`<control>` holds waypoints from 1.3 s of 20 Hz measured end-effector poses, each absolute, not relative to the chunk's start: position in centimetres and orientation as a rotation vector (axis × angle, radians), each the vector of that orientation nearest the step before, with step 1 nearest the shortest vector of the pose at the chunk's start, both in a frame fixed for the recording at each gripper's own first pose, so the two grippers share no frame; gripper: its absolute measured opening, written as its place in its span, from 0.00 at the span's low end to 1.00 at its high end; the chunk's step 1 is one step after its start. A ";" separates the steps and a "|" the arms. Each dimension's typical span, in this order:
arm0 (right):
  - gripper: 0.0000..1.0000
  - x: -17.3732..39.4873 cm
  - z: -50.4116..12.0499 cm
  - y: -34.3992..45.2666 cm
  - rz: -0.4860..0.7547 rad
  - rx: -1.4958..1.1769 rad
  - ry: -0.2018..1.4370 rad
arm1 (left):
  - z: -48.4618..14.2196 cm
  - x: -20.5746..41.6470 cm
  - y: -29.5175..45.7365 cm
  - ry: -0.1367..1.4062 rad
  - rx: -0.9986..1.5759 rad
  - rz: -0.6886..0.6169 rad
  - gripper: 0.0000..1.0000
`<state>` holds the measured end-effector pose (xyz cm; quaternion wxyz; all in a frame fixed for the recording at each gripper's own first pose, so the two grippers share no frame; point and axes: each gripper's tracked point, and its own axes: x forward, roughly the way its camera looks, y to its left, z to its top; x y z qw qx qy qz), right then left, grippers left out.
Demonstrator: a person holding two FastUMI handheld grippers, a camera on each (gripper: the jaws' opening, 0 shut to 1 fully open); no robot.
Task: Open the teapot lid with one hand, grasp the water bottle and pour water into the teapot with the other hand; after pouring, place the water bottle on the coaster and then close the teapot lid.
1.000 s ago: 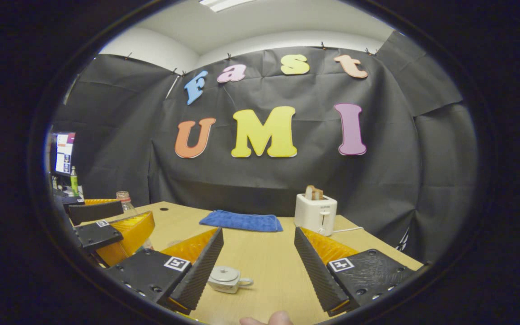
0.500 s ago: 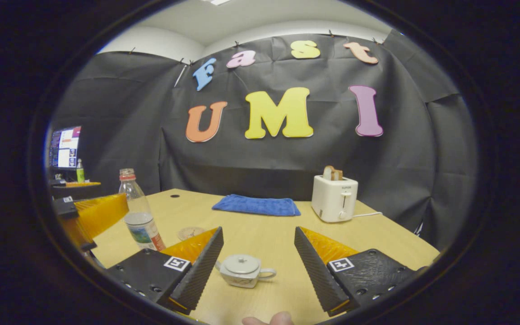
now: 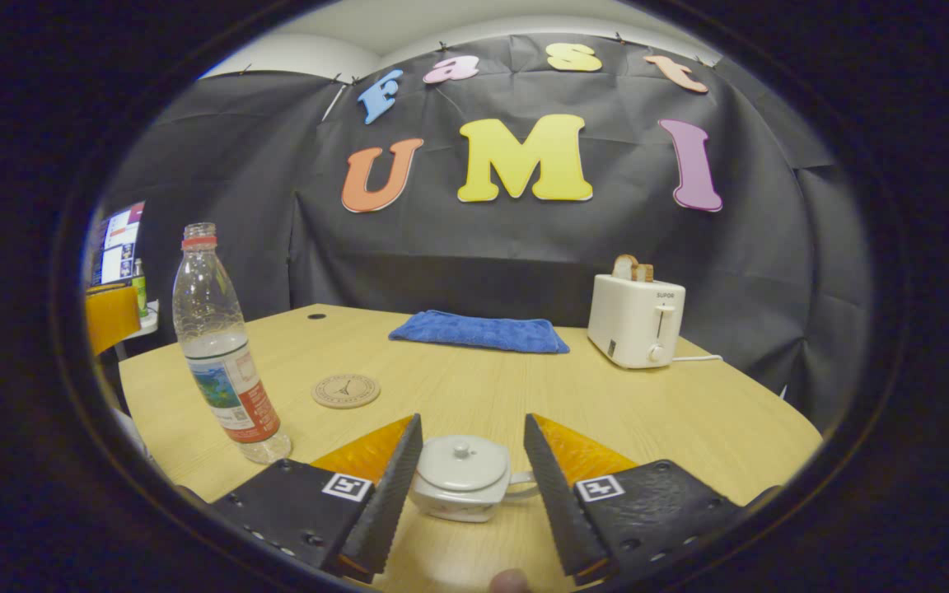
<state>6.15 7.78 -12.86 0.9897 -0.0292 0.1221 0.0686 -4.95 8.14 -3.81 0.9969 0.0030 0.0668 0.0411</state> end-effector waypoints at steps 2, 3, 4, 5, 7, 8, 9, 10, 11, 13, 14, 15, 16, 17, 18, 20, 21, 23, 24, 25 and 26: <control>0.64 6.5 -12.8 8.2 0.143 -0.077 0.243 | -4.4 -4.9 8.7 0.143 -0.005 0.088 0.99; 0.50 6.5 -12.7 8.4 0.144 -0.086 0.244 | -4.6 -4.9 8.9 0.146 -0.009 0.089 0.99; 0.45 6.5 -12.8 8.5 0.146 -0.088 0.244 | -4.6 -4.7 9.0 0.148 -0.012 0.089 0.99; 0.31 6.6 -12.7 8.5 0.135 -0.089 0.243 | -4.8 -4.6 9.0 0.150 -0.016 0.087 0.99; 0.18 6.9 -12.6 7.7 0.109 -0.095 0.236 | -5.1 -4.5 9.1 0.155 -0.022 0.079 0.99; 0.10 6.9 -13.0 7.8 0.118 -0.091 0.247 | -5.4 -4.3 9.0 0.154 -0.024 0.070 0.99; 0.06 7.0 -13.0 7.9 0.125 -0.093 0.252 | -5.7 -4.1 8.9 0.153 -0.028 0.053 0.99; 0.06 7.0 -13.0 7.9 0.131 -0.096 0.255 | -6.3 -3.7 8.5 0.164 -0.037 0.032 0.99; 0.00 7.0 -12.7 7.9 0.133 -0.098 0.260 | -7.2 -3.4 8.1 0.186 -0.052 0.010 0.98; 0.00 7.0 -12.8 7.9 0.139 -0.123 0.257 | -9.0 -3.1 7.4 0.231 -0.100 -0.026 0.99; 0.00 7.0 -12.4 8.1 0.148 -0.125 0.251 | -9.7 -3.0 7.1 0.253 -0.128 -0.042 0.99; 0.00 7.0 -12.3 8.0 0.152 -0.119 0.248 | -10.4 -2.9 6.8 0.275 -0.152 -0.053 0.99; 0.00 7.0 -12.0 8.0 0.155 -0.112 0.241 | -10.8 -2.6 6.7 0.287 -0.161 -0.060 0.99; 0.00 6.9 -11.6 7.9 0.159 -0.108 0.233 | -11.0 -2.4 6.6 0.292 -0.156 -0.063 0.99; 0.00 6.9 -11.2 8.0 0.162 -0.105 0.224 | -11.2 -2.1 6.5 0.291 -0.144 -0.064 0.99; 0.00 6.7 -10.2 8.0 0.171 -0.102 0.205 | -11.6 -1.5 6.3 0.291 -0.115 -0.070 0.99; 0.00 6.6 -9.6 8.0 0.174 -0.104 0.200 | -12.1 -1.4 6.3 0.301 -0.105 -0.071 0.99; 0.00 6.1 -8.4 7.8 0.179 -0.111 0.183 | -12.8 -0.9 6.0 0.320 -0.102 -0.079 0.99; 0.00 5.8 -7.9 7.5 0.178 -0.118 0.175 | -13.1 -0.5 5.9 0.326 -0.103 -0.082 0.99; 0.00 5.5 -7.5 7.2 0.178 -0.124 0.168 | -13.1 -0.3 5.8 0.329 -0.102 -0.085 0.99; 0.00 5.1 -7.2 7.0 0.179 -0.129 0.165 | -13.0 0.0 5.8 0.327 -0.099 -0.085 0.99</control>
